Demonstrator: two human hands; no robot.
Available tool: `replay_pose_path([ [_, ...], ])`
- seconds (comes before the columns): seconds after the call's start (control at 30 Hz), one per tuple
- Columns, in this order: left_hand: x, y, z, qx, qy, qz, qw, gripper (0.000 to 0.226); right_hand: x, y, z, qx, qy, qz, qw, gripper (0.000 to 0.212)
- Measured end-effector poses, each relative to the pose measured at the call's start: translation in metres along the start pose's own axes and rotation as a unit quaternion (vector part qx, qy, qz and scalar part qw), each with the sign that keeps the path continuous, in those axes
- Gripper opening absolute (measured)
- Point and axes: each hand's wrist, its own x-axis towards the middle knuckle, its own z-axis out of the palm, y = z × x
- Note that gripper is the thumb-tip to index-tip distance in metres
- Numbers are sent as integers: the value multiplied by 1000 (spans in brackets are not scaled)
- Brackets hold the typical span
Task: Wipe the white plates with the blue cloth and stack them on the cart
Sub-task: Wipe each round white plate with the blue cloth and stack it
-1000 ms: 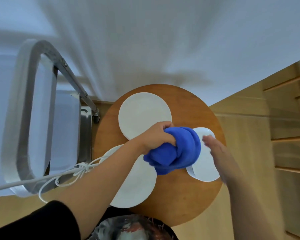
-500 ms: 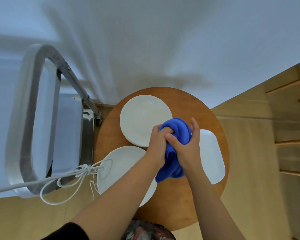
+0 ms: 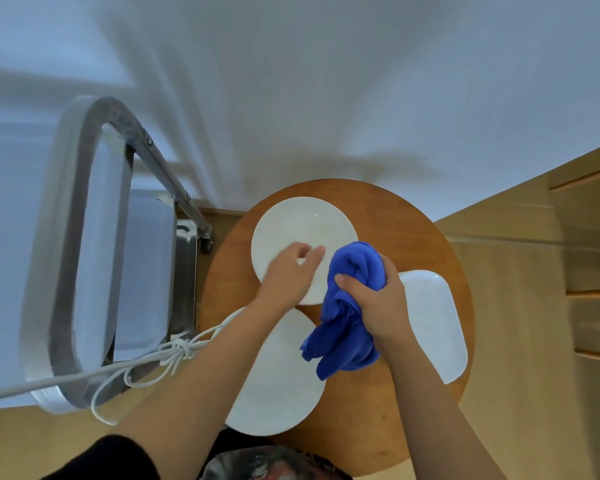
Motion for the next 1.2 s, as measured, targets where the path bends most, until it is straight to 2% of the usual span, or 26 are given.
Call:
replay_pose_path([
  [0.07, 17, -28, -17, 110, 147, 28, 982, 31, 8, 0, -3, -2, -11, 2, 1000, 48],
  [0.1, 26, -43, -25, 134, 187, 4, 973, 33, 13, 0, -2, -8, -13, 4, 1000, 48],
  [0.13, 32, -54, -30, 158, 194, -36, 968, 38, 16, 1, -2, -20, -16, 7, 1000, 46],
  [0.23, 46, -78, -35, 205, 128, -137, 961, 53, 25, 4, 2, -67, -19, 16, 997, 39],
  [0.37, 55, -85, -33, 288, 83, -72, 951, 36, 32, 9, 5, -96, 3, 19, 995, 33],
  [0.53, 59, -85, -35, 234, 64, -94, 966, 29, 32, 12, 2, -107, 26, 12, 994, 29],
  [0.63, 59, -84, -36, 229, 61, -70, 969, 23, 32, 10, -1, -110, 27, 11, 994, 29],
  [0.73, 57, -81, -36, 171, 86, -32, 981, 18, 34, 9, -2, -119, 34, 18, 992, 30],
  [0.87, 59, -70, -33, -20, 141, -51, 988, 20, 33, 9, -2, -113, 33, 20, 993, 30],
  [0.97, 58, -61, -31, -166, 141, -115, 969, 10, 31, 6, -3, -112, 38, 13, 993, 30],
  [1.03, 54, -62, -29, -237, 117, -126, 956, 20, 28, 2, -6, -112, 52, -3, 992, 28],
  [1.2, 31, -56, -25, -351, 100, -151, 919, 13, 17, -19, -27, -118, 92, -61, 987, 19],
])
